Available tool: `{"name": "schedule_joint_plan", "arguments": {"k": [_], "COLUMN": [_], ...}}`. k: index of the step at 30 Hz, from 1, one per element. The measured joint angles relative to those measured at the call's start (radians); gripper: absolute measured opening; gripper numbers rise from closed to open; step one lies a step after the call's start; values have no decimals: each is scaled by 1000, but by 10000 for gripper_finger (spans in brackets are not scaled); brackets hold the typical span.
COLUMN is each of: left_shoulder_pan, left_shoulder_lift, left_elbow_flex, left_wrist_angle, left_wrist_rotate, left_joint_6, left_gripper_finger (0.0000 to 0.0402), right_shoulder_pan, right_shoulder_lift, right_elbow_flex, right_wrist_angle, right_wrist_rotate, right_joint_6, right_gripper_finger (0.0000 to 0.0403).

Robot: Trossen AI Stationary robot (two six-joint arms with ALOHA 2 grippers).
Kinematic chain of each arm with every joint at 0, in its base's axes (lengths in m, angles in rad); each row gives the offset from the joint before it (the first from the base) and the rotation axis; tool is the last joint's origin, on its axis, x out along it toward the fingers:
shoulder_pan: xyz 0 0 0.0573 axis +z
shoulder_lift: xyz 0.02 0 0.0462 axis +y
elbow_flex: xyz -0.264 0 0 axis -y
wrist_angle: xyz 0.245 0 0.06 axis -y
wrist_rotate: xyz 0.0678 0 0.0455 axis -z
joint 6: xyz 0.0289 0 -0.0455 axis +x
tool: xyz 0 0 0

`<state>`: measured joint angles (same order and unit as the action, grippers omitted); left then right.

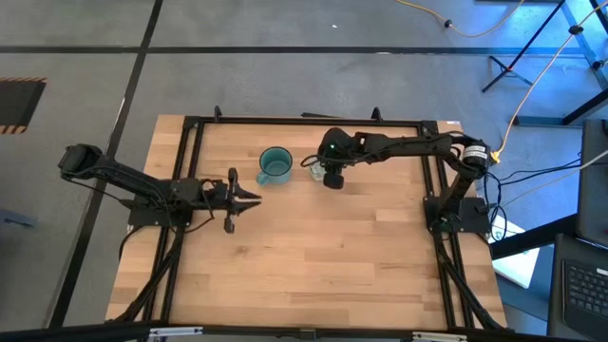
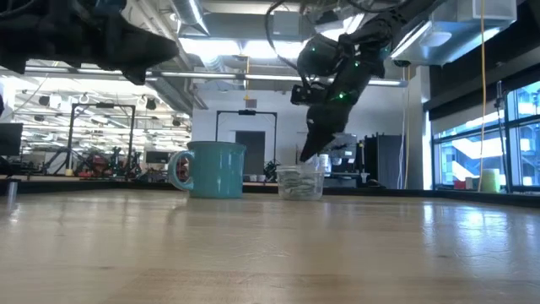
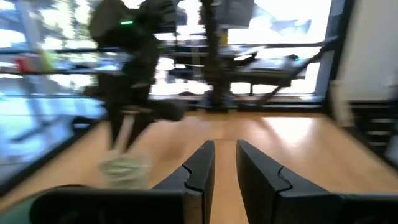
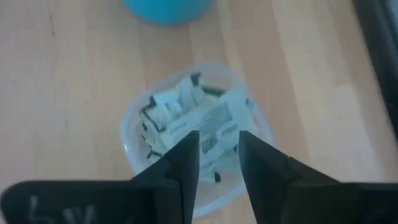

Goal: Pick and place items into bin
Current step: Return to Home Position

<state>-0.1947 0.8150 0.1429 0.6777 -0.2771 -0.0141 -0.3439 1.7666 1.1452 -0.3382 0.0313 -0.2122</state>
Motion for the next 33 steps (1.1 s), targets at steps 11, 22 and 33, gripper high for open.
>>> {"name": "schedule_joint_plan", "arguments": {"k": [11, 22, 33], "left_shoulder_pan": [63, 489, 659], "left_shoulder_lift": [-75, -94, -213], "left_elbow_flex": [0, 0, 0], "left_wrist_angle": [-10, -106, -139], "left_wrist_rotate": [-432, -61, 33], "left_joint_6": [238, 101, 70], "left_gripper_finger": [56, 46, 44], "right_shoulder_pan": [-53, -130, -145], "right_shoulder_lift": [-347, -828, -1170], "right_elbow_flex": [-146, -569, -840], "right_wrist_angle": [48, 310, 365], "right_wrist_rotate": [-26, -26, -26], "right_joint_6": [104, 207, 292], "right_gripper_finger": [129, 129, 129]}}
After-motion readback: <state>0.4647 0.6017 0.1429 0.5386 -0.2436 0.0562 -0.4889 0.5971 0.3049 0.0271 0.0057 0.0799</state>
